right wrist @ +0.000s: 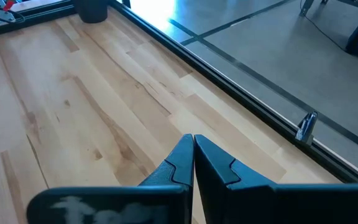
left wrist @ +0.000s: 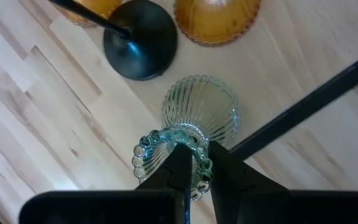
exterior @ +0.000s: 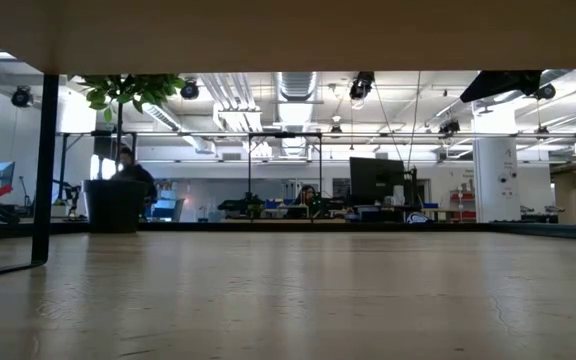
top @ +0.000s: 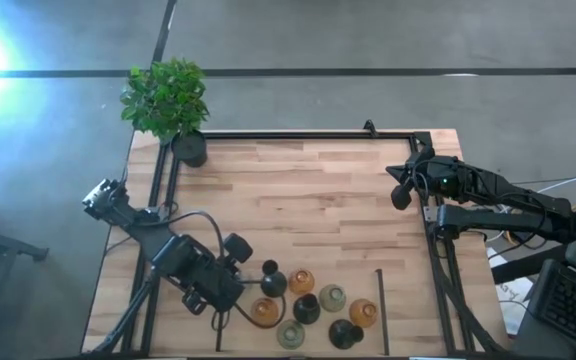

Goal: Pick & Place candle stick holders
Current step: Put the transparent glass candle holder on the shelf

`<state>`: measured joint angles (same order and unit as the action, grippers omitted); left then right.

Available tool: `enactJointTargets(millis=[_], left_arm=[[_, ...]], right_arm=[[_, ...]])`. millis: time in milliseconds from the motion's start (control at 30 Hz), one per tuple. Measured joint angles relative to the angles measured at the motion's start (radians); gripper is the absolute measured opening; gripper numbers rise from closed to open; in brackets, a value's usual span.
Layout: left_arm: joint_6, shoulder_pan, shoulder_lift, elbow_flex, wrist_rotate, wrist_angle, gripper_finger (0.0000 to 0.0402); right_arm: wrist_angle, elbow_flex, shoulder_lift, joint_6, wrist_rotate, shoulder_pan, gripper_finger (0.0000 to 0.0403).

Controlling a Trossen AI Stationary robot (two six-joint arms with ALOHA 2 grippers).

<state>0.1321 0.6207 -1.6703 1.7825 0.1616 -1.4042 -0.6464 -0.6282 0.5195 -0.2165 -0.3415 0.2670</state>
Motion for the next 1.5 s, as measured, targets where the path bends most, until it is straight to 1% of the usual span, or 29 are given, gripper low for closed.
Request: enactJointTargets(millis=[267,433,567,1500], left_arm=[[-0.018,0.004,0.000,0.001,-0.019,-0.006,0.0036],[-0.022,0.003,-0.001,-0.002,-0.040,-0.003,0.0090],[-0.022,0.003,-0.001,-0.002,-0.039,-0.002,0.0109],[-0.056,0.003,0.001,0.018,-0.066,0.016,0.0120]], right_arm=[[0.000,0.000,0.000,0.000,0.000,0.000,0.0008],[0.000,0.000,0.000,0.000,0.000,0.000,0.0008],[0.000,0.000,0.000,0.000,0.000,0.000,0.0008],[0.000,0.000,0.000,0.000,0.000,0.000,0.0008]])
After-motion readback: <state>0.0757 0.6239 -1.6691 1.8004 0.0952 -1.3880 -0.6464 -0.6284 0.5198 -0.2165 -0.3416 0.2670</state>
